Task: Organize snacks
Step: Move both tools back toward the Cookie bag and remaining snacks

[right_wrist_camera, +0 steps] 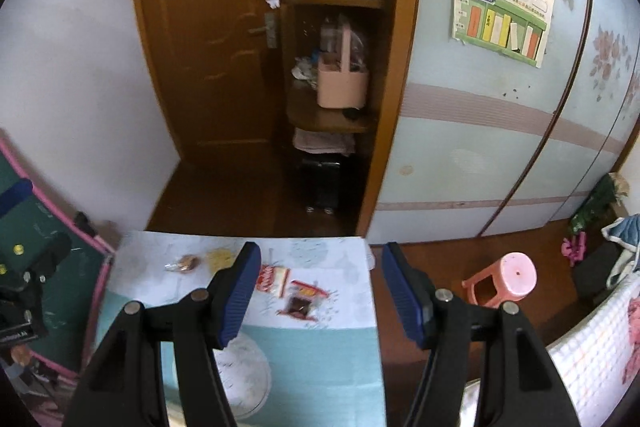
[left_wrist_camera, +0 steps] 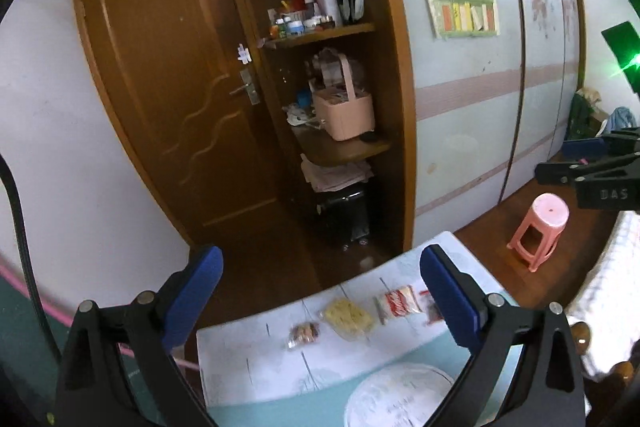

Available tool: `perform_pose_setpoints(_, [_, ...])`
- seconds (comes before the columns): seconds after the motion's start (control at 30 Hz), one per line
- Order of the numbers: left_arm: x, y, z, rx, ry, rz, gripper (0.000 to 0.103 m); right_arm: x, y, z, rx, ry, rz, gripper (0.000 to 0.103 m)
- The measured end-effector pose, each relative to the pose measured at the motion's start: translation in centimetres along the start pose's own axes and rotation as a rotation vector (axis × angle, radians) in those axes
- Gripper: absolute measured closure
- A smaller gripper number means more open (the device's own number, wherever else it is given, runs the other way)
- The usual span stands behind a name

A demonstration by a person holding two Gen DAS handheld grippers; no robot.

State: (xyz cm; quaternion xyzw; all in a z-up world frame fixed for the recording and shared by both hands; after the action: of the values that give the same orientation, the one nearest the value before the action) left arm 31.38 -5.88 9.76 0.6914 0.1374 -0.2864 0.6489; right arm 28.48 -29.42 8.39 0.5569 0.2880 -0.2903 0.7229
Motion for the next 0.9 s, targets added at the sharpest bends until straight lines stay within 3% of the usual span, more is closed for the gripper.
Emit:
perform_pose_setpoints(0.2, [11.5, -3.1, 0.4, 0.047, 0.036, -0.162, 0.004, 9.5, -0.6, 1.2, 0.049, 0.022, -0.140, 0.040])
perform_pose_setpoints(0.4, [20.4, -7.8, 1.6, -0.042, 0.038, -0.275, 0.004, 19.0, -4.0, -0.5, 0.083, 0.078, -0.294, 0.040])
perform_pose_setpoints(0.67, [27.2, -13.6, 3.0, 0.003, 0.119, -0.356, 0.004, 27.5, -9.3, -3.9, 0.095, 0.180, -0.442, 0.040])
perform_pose_setpoints(0.9, [30.6, -16.5, 1.6, -0.026, 0.174, -0.415, 0.004, 30.9, -12.1, -6.2, 0.080, 0.233, -0.509, 0.040])
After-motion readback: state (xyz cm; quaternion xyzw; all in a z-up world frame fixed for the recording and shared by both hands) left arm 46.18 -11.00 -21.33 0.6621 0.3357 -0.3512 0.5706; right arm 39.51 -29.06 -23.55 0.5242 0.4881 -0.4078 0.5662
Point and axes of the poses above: each gripper's, at about its wrist camera, not at the fingertips, and x roughly the way its jaws point, z to its right, y to its top, the point moved 1 cm from there along x, roughly the way its jaws point, and after that the axes turned 15 degrees about -x, right-handed, at the moved point
